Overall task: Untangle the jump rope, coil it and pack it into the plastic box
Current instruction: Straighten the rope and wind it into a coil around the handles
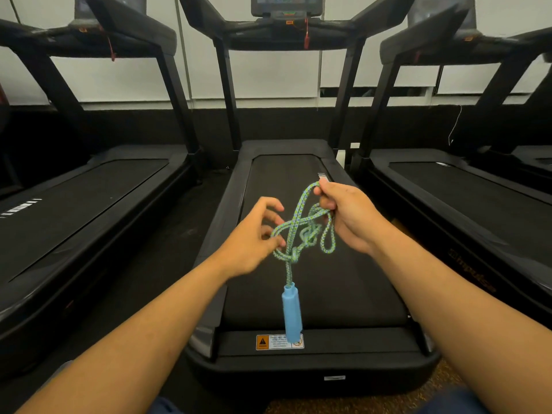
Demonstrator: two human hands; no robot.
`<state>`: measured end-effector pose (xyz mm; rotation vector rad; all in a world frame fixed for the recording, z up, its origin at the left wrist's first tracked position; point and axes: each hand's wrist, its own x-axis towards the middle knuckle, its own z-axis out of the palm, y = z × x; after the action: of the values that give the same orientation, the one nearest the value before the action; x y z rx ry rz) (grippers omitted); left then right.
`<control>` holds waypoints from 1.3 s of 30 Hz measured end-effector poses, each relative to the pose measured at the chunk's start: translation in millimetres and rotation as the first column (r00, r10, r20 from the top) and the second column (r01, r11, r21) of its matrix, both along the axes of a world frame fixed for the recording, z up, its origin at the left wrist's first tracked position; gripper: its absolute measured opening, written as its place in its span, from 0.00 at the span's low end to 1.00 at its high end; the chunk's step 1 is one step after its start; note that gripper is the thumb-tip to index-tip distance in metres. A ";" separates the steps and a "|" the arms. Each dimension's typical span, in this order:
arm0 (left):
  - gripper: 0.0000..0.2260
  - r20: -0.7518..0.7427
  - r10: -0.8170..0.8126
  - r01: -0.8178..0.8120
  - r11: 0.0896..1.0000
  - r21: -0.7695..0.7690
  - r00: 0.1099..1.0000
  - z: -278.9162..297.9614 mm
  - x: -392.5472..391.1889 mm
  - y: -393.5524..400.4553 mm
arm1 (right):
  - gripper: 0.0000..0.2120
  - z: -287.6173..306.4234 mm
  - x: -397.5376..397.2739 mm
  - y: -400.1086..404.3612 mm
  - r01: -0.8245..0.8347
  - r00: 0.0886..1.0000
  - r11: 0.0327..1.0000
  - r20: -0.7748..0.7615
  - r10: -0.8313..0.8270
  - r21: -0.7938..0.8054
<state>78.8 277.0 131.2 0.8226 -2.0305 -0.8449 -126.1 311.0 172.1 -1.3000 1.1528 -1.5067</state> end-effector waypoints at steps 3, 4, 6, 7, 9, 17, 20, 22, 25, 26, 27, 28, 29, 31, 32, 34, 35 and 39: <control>0.19 -0.063 -0.050 0.050 0.999 -0.014 0.997 3.9 2.0 -2.1 | 0.16 -1.1 -4.6 -2.3 0.082 0.997 0.996 -0.001 -0.082 0.031; 0.19 -0.035 -0.042 0.041 0.999 -0.027 0.999 4.0 1.8 -2.8 | 0.16 -2.1 -4.8 -2.8 0.087 0.996 0.996 0.005 -0.088 0.034; 0.18 0.078 0.014 -0.013 1.000 -0.020 0.997 2.6 -0.2 -2.2 | 0.16 -3.6 -3.4 -3.0 0.059 0.998 0.998 0.011 -0.060 0.029; 0.16 0.135 0.045 -0.045 0.999 -0.003 0.990 1.3 -1.5 -1.7 | 0.16 -4.0 -2.0 -2.6 0.036 0.999 0.999 0.004 -0.036 0.022; 0.10 0.191 0.077 -0.080 0.997 0.009 0.978 -1.5 -4.8 -0.8 | 0.16 -5.1 1.1 -2.0 -0.011 1.000 1.000 -0.019 0.011 0.004; 0.07 0.183 0.237 -0.227 0.971 -0.073 0.954 -3.8 -4.9 -5.5 | 0.16 0.0 -0.9 6.4 -0.314 0.935 0.949 0.174 0.308 0.008; 0.13 0.216 0.265 -0.244 0.962 -0.122 0.940 -4.5 -3.4 -4.6 | 0.16 0.7 1.2 7.6 -0.424 0.867 0.906 0.284 0.410 -0.013; 0.16 0.277 0.246 -0.208 0.965 -0.162 0.929 -7.2 -4.2 -4.8 | 0.15 2.2 1.8 9.0 -0.479 0.838 0.874 0.255 0.482 -0.076; 0.05 0.306 0.177 -0.130 0.977 -0.167 0.935 -10.6 -4.4 -4.8 | 0.09 5.2 -2.2 10.1 -0.489 0.843 0.862 0.178 0.507 -0.135; 0.04 0.287 0.147 -0.107 0.983 -0.151 0.947 -11.0 -4.6 -5.9 | 0.06 5.4 -4.4 9.6 -0.476 0.853 0.869 0.169 0.494 -0.135; 0.03 0.262 0.112 -0.080 0.989 -0.127 0.959 -10.3 -4.8 -5.7 | 0.04 4.9 -6.7 8.7 -0.467 0.859 0.874 0.166 0.484 -0.131; 0.04 0.240 0.072 -0.049 0.994 -0.100 0.968 -8.8 -5.7 -4.5 | 0.04 4.1 -8.2 8.1 -0.466 0.861 0.876 0.166 0.481 -0.125; 0.07 0.230 0.027 -0.010 0.997 -0.074 0.973 -7.9 -6.4 -2.5 | 0.06 3.4 -8.7 7.4 -0.466 0.861 0.877 0.166 0.480 -0.118; 0.11 0.237 -0.066 0.070 0.998 -0.008 0.969 -5.5 -8.8 3.4 | 0.10 2.1 -7.1 5.7 -0.473 0.861 0.875 0.156 0.484 -0.105; 0.09 0.232 -0.110 0.105 0.994 0.031 0.967 -5.0 -10.5 7.2 | 0.11 1.4 -5.9 5.0 -0.474 0.863 0.875 0.145 0.485 -0.101; 0.13 0.221 -0.173 0.152 0.983 0.107 0.960 -6.5 -15.4 11.6 | 0.10 0.8 -4.6 5.8 -0.473 0.867 0.876 0.126 0.482 -0.094; 0.18 0.221 -0.185 0.159 0.979 0.131 0.957 -6.8 -17.4 14.1 | 0.10 0.7 -5.2 6.1 -0.479 0.865 0.873 0.121 0.487 -0.094; 0.18 0.215 -0.110 0.085 0.989 0.123 0.970 -8.7 -19.2 12.1 | 0.07 2.0 -9.1 6.9 -0.395 0.915 0.918 0.074 0.397 -0.043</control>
<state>59.6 289.2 122.4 0.9202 -2.2498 -0.9668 -135.2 317.8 174.1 -1.3798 0.7593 -1.2635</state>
